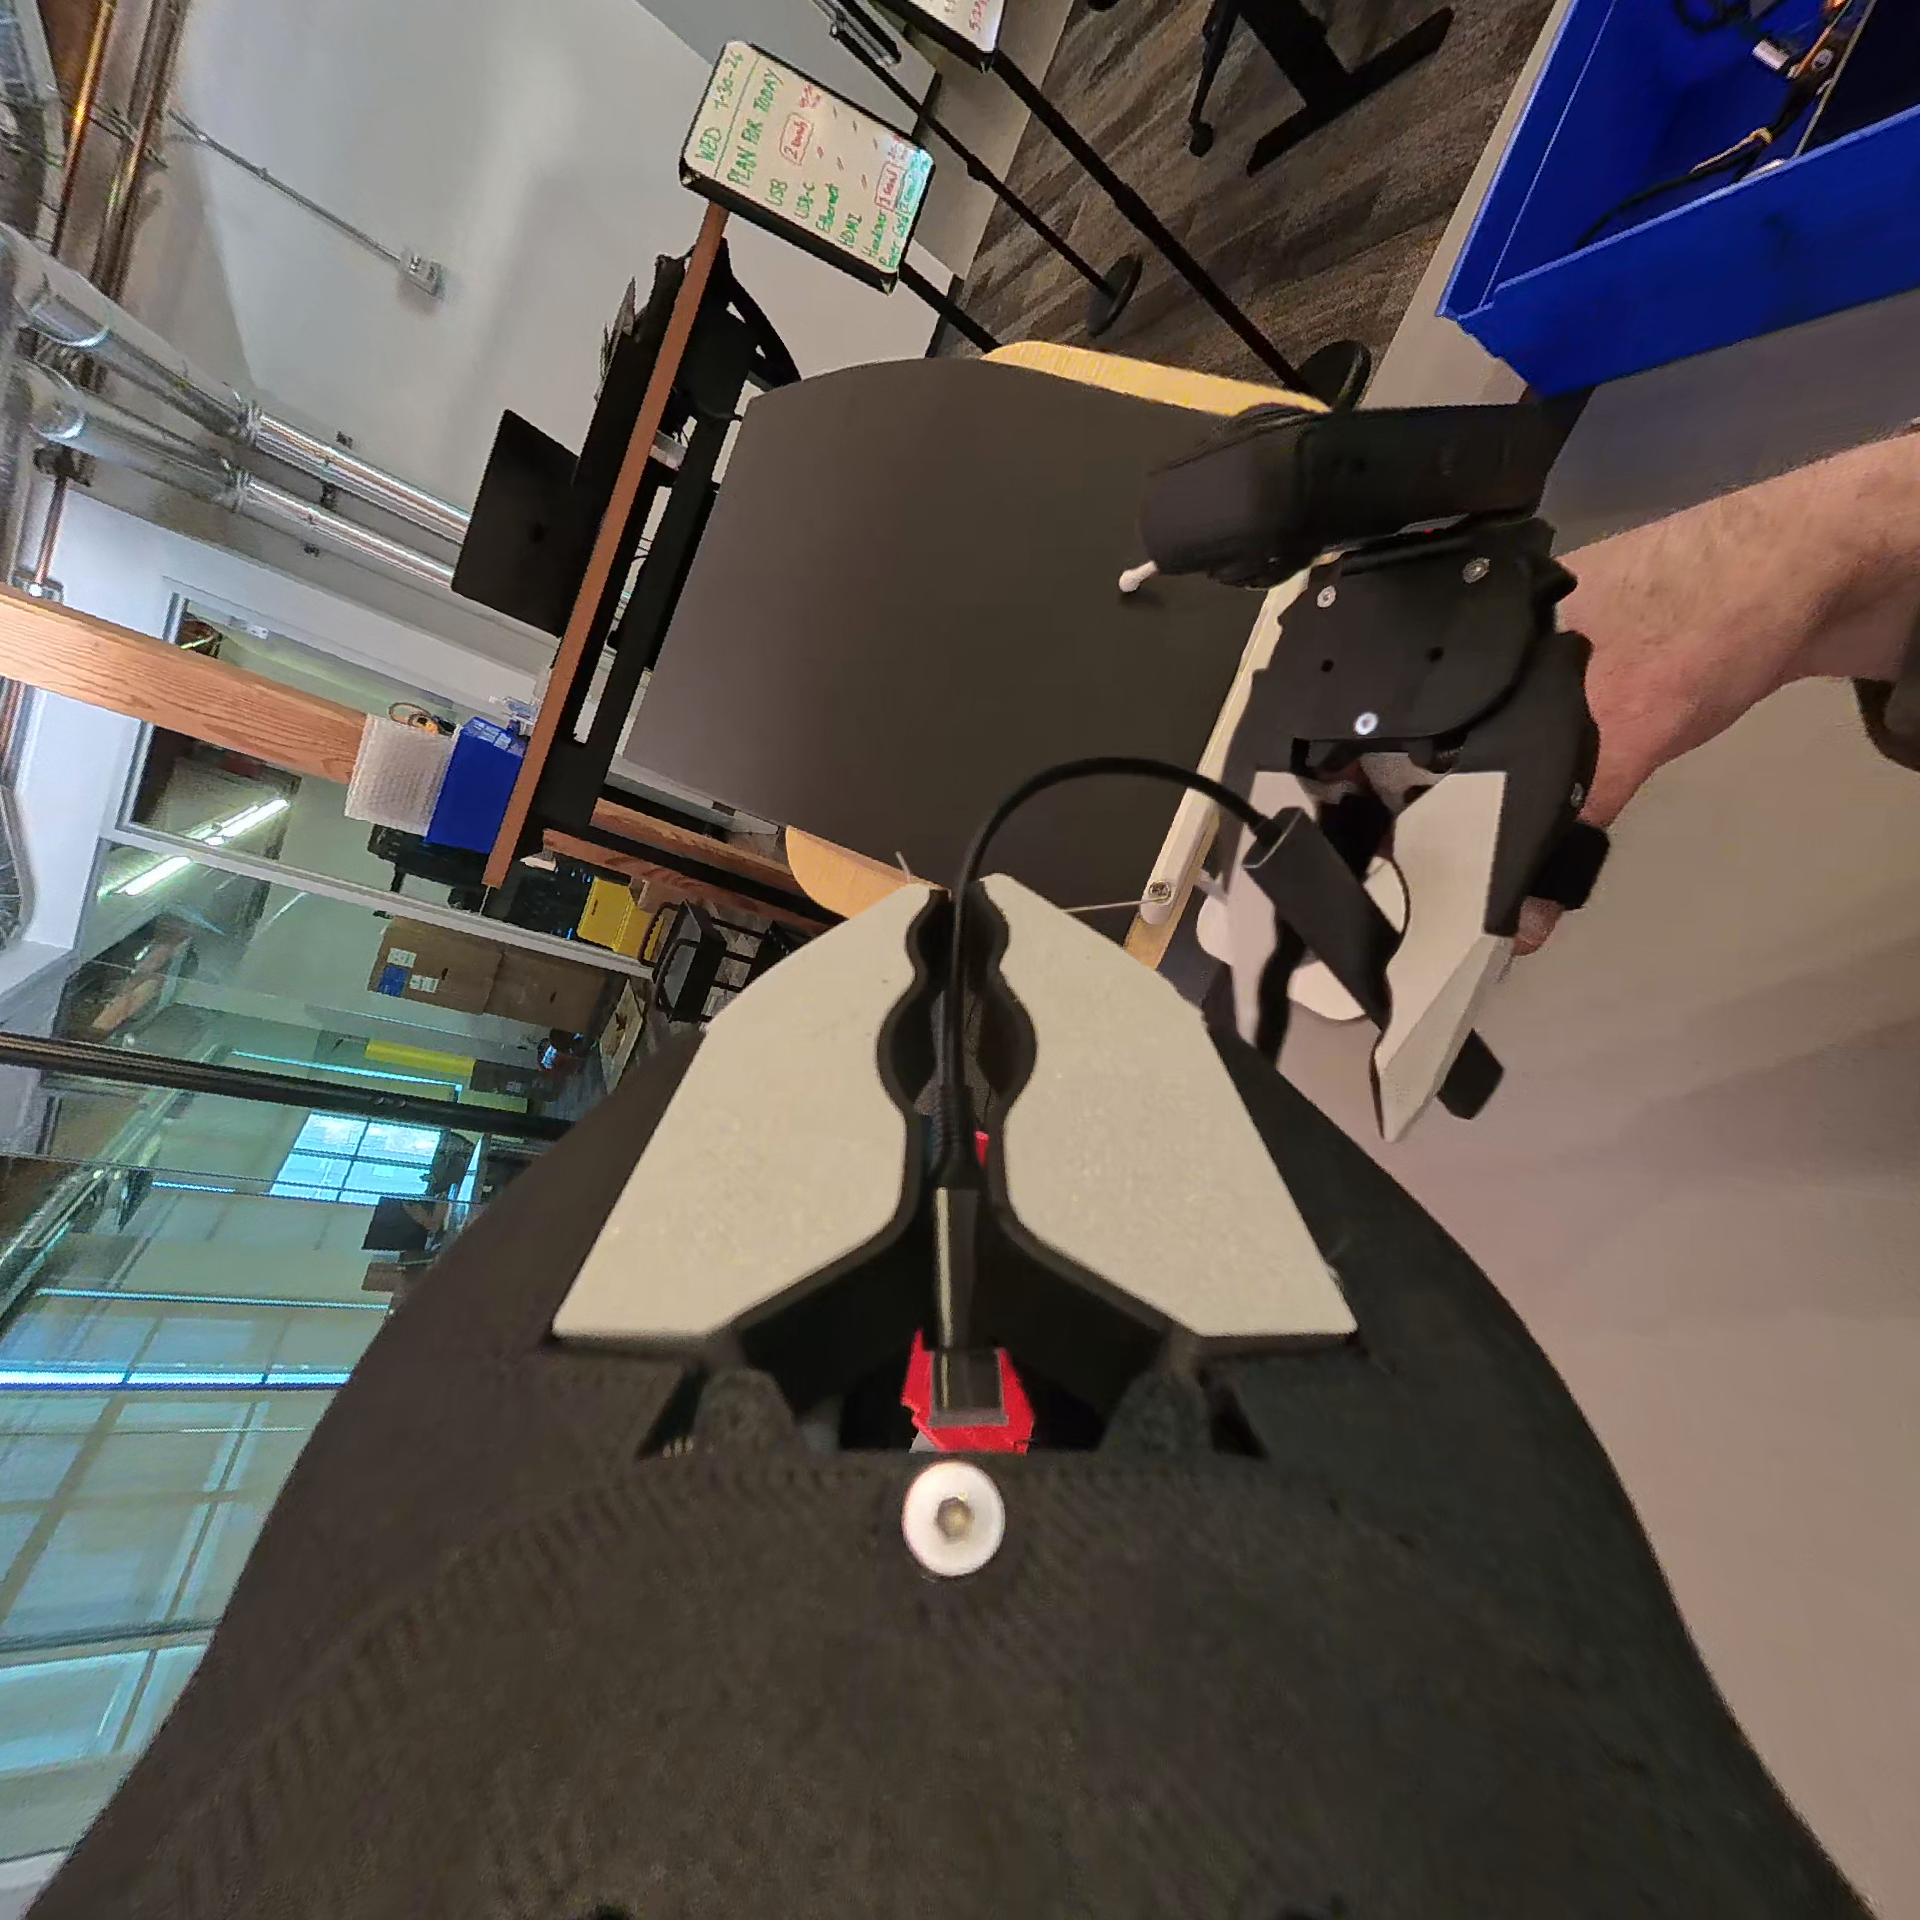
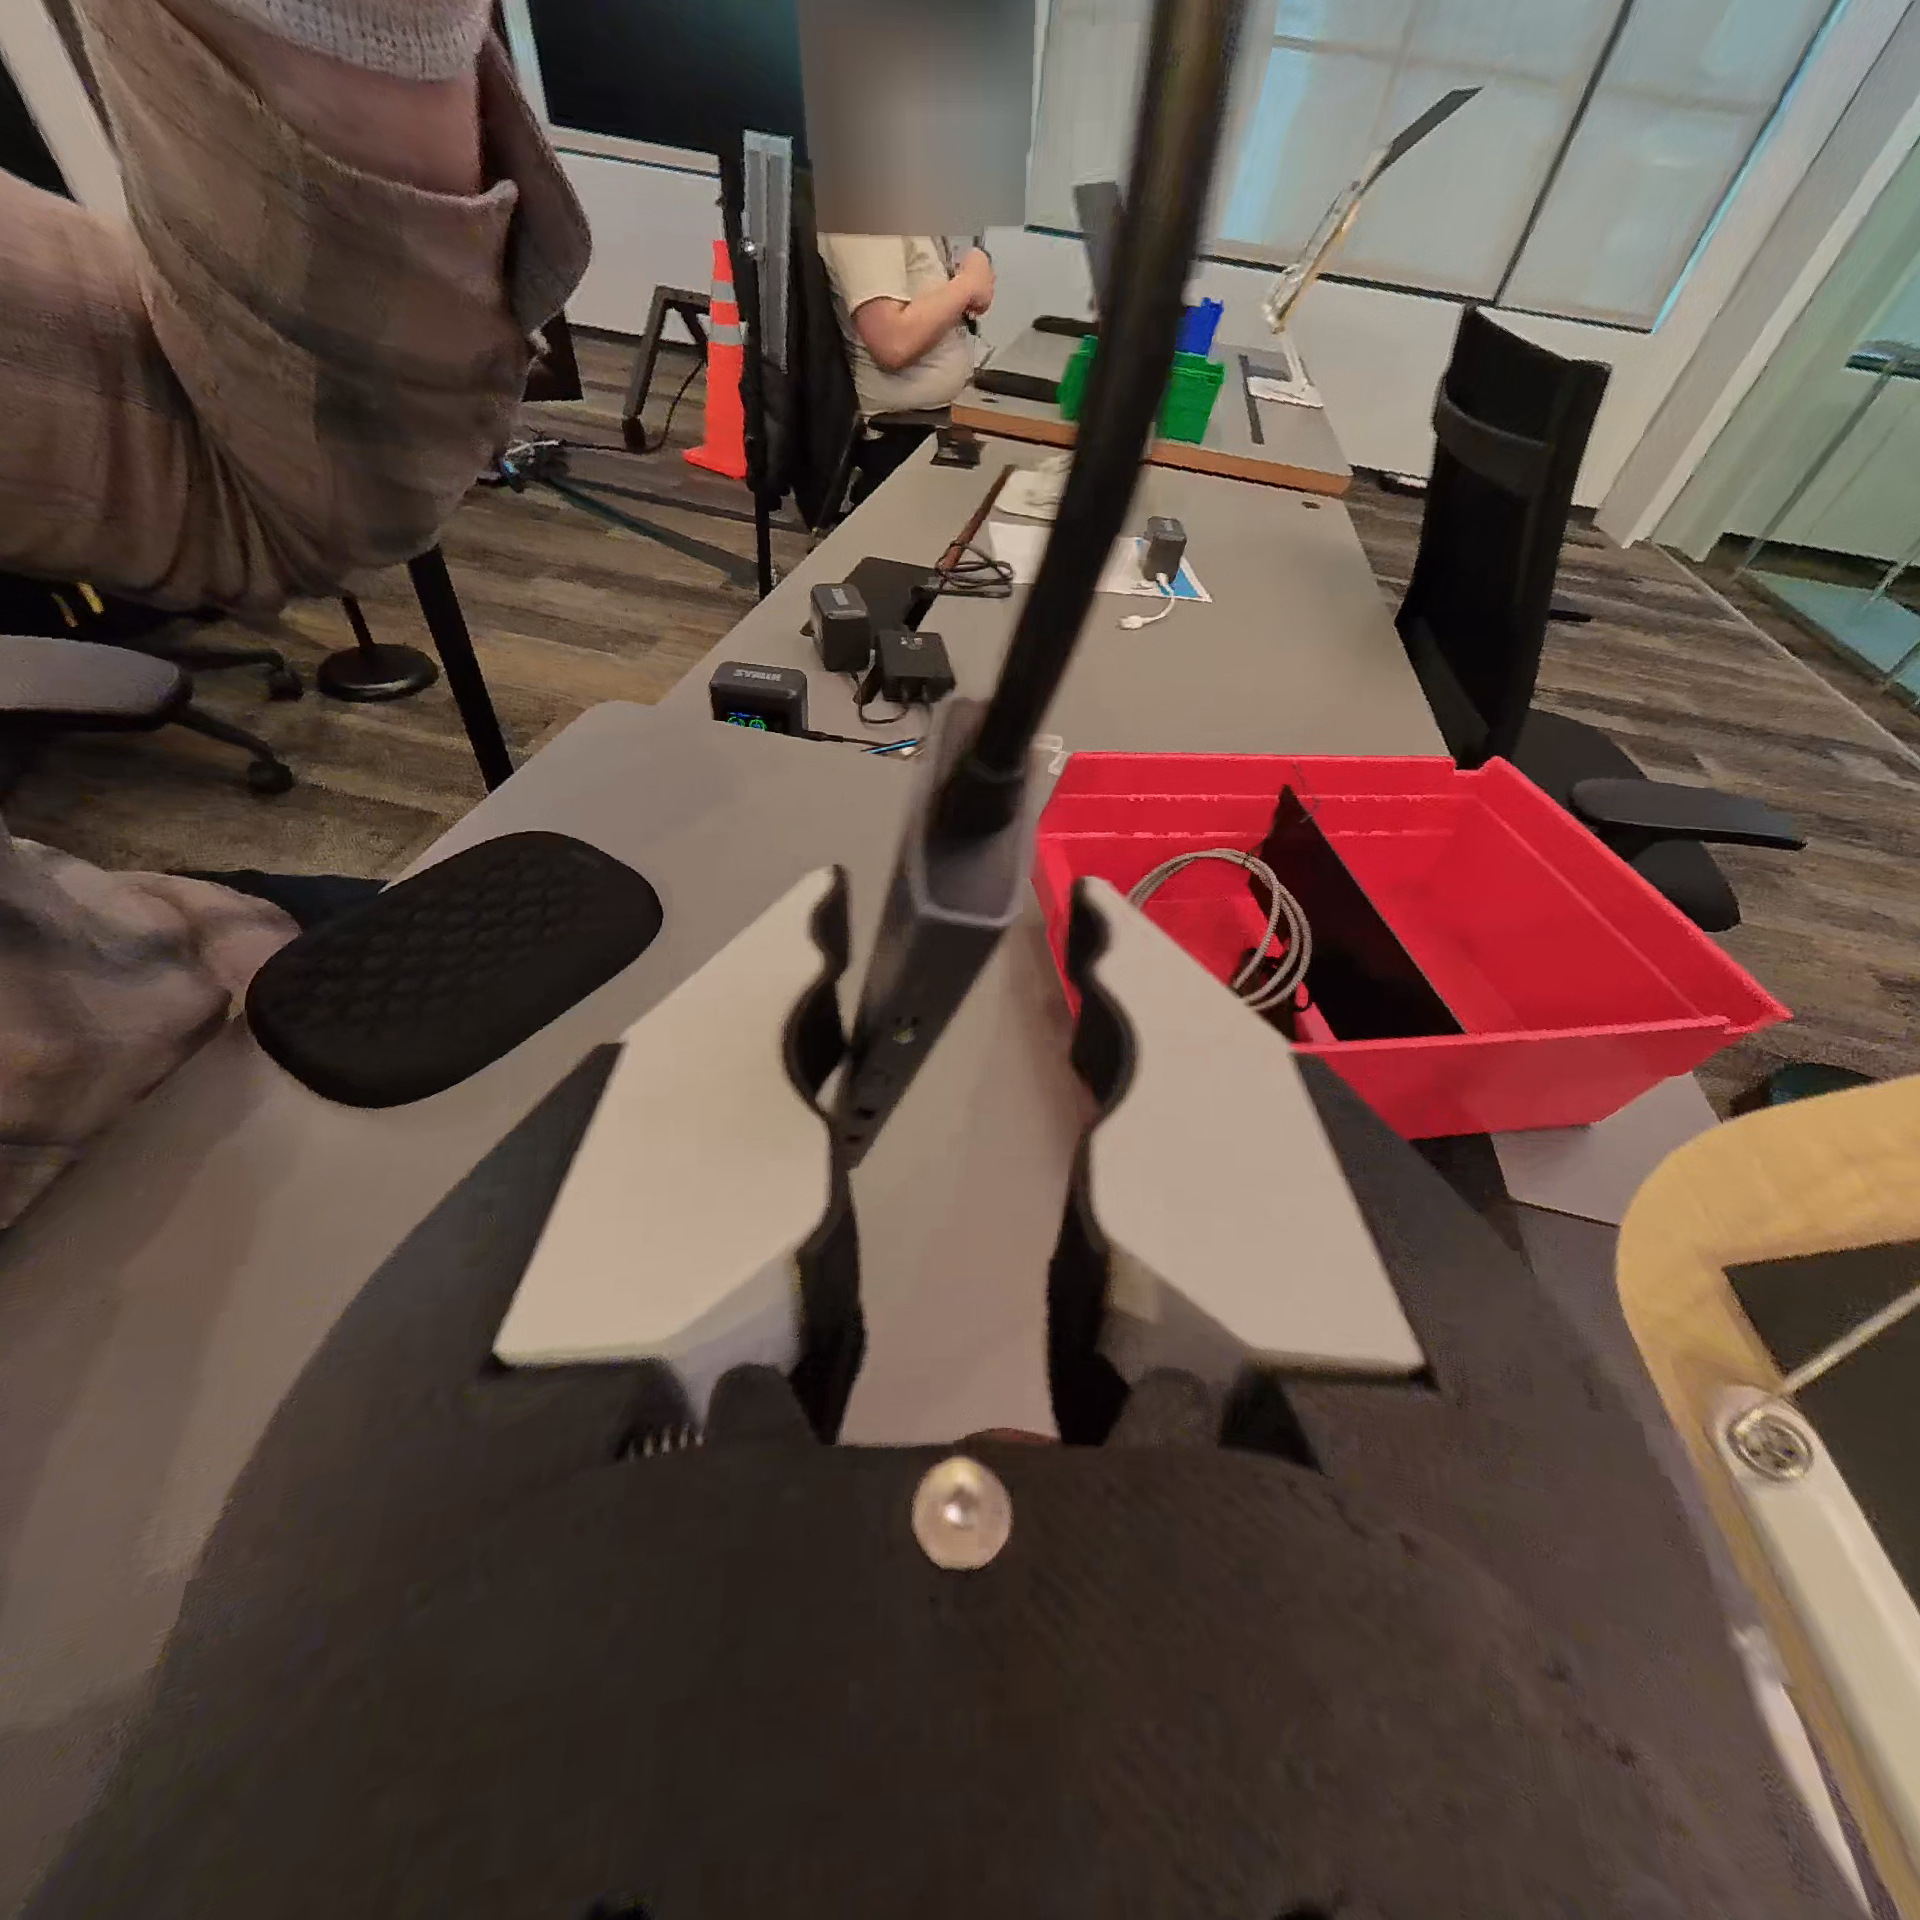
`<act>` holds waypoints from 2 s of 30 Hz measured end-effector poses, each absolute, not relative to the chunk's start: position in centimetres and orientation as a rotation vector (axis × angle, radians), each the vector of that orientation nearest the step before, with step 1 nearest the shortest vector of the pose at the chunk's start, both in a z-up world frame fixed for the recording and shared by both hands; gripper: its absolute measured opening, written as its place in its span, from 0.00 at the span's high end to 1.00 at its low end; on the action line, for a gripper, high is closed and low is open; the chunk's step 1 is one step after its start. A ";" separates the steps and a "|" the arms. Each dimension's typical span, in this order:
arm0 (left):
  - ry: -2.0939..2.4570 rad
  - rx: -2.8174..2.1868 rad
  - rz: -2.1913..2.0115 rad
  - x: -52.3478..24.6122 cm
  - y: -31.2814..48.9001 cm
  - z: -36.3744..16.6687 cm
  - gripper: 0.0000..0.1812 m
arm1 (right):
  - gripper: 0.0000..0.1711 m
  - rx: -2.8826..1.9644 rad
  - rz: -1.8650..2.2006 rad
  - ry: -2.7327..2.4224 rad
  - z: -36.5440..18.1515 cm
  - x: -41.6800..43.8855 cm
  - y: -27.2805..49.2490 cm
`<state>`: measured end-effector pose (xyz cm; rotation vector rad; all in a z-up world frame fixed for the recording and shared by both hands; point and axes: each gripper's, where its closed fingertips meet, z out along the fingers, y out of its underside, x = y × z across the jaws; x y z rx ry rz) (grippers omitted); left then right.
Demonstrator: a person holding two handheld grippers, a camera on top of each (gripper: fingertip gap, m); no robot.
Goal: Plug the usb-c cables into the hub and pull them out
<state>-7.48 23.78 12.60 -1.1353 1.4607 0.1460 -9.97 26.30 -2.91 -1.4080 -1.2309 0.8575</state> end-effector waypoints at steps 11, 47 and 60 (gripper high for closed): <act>1.443 -1.173 0.113 -9.1 24.6 12.2 0.98 | 0.99 -1.352 0.980 -1.223 -2.1 -9.6 25.4; 1.139 -1.337 -0.125 -20.5 26.2 2.9 0.86 | 0.99 -1.176 1.379 -1.006 1.4 -7.2 25.0; 1.393 -0.705 0.686 -14.5 26.0 -2.0 0.67 | 0.99 -1.202 1.790 -0.851 0.8 -9.1 25.6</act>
